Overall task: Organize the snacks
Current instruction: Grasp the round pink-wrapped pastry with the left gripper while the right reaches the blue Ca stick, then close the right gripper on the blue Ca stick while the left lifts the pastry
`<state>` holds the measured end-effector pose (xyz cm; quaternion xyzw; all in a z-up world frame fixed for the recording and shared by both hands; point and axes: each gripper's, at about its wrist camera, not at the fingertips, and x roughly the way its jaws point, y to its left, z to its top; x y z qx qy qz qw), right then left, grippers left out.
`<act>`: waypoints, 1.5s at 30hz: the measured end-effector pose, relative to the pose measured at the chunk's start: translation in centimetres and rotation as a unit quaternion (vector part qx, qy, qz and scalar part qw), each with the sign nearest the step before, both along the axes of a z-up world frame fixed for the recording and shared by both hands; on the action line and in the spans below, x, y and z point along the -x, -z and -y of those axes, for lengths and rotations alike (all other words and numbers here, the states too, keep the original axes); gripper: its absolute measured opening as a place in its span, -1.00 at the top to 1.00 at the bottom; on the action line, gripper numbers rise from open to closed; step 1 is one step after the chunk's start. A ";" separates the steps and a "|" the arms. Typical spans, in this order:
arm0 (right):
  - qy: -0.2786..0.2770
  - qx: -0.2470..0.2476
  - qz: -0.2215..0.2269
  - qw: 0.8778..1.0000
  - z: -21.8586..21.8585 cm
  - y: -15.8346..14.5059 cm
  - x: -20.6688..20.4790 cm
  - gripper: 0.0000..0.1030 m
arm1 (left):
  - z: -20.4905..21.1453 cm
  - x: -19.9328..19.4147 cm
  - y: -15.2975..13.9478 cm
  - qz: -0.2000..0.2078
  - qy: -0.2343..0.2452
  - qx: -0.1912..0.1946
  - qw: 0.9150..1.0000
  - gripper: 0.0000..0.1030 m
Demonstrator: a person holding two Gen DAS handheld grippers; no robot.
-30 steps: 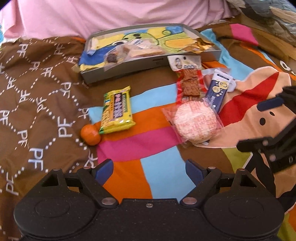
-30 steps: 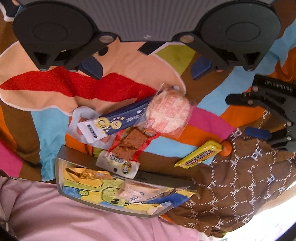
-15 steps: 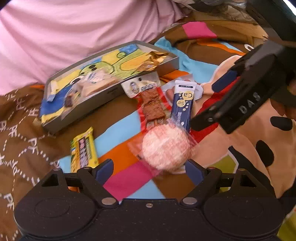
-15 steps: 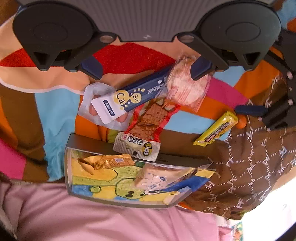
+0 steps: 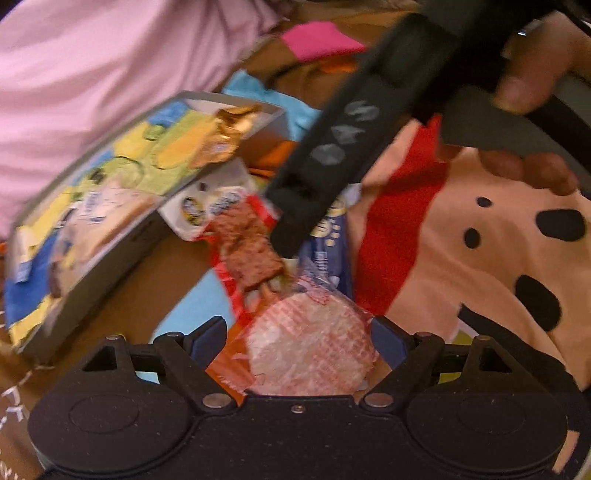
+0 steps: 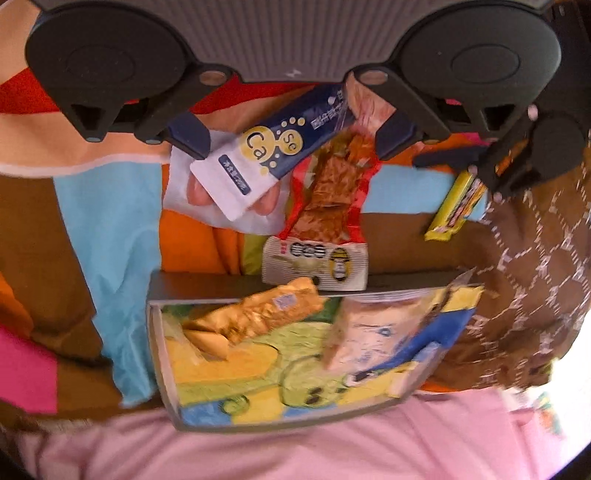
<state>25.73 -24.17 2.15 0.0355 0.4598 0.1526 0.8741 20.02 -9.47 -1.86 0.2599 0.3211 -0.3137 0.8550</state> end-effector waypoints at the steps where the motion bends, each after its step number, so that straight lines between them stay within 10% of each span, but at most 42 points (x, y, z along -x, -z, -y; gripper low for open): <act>1: 0.011 0.000 -0.011 1.000 0.0 0.3 -0.4 -0.83 | 0.1 -0.2 0.0 -0.010 0.008 -0.003 1.000 -0.68; 9: 0.059 0.024 -0.031 0.997 -0.4 1.4 -1.4 -0.33 | -1.6 -0.7 0.3 -0.082 -0.021 0.002 0.996 -0.64; 24: 0.061 -0.016 -0.077 0.995 0.1 2.3 -0.1 -0.29 | -3.4 0.2 1.4 -0.138 -0.110 0.012 0.984 -0.53; 45: 0.019 -0.035 -0.122 0.992 1.5 1.8 1.9 0.44 | -7.1 3.0 0.6 -0.233 -0.229 0.124 0.937 -0.37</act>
